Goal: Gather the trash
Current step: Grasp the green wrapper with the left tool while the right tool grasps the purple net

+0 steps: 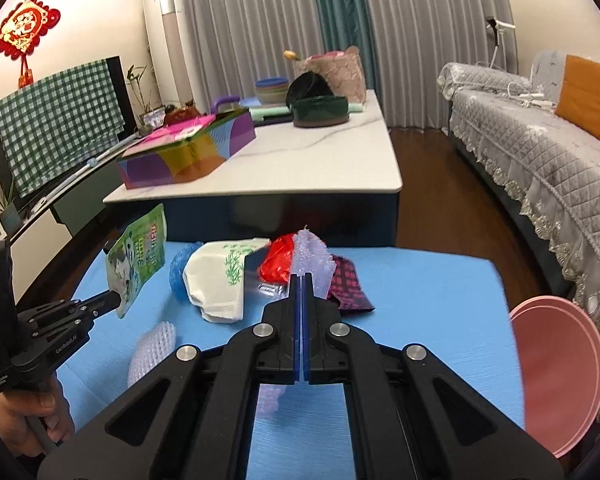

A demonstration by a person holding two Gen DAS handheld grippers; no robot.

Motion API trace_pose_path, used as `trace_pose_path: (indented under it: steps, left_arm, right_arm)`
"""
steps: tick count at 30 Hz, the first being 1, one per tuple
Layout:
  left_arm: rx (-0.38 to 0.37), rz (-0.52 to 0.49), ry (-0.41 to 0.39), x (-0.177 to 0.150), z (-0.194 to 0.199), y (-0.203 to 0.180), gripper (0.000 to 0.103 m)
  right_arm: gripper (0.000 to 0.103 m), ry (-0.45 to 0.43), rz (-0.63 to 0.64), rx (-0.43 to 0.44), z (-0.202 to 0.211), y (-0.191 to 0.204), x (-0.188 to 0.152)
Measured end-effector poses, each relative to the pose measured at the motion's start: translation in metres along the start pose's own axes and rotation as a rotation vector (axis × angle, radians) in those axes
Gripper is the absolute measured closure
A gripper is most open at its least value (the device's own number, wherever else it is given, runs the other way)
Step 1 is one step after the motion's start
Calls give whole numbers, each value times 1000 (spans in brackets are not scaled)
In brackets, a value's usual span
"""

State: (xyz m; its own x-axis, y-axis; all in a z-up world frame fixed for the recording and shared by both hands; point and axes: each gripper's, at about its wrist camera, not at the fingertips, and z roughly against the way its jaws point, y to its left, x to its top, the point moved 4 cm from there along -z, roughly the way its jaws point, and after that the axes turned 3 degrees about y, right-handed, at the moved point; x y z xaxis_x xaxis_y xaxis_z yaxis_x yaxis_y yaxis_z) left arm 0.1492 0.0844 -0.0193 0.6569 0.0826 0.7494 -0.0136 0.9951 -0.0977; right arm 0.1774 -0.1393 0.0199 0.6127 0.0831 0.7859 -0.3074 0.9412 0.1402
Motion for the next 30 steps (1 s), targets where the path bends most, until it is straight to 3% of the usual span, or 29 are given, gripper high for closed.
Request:
trace_pose_path:
  steps: [7, 30]
  left_arm:
    - [-39, -21, -40, 3, 12, -20, 103]
    - [-139, -80, -74, 14, 18, -77, 103]
  right_arm:
    - [102, -61, 26, -33, 30, -4, 6]
    - [102, -123, -5, -129, 80, -50, 3]
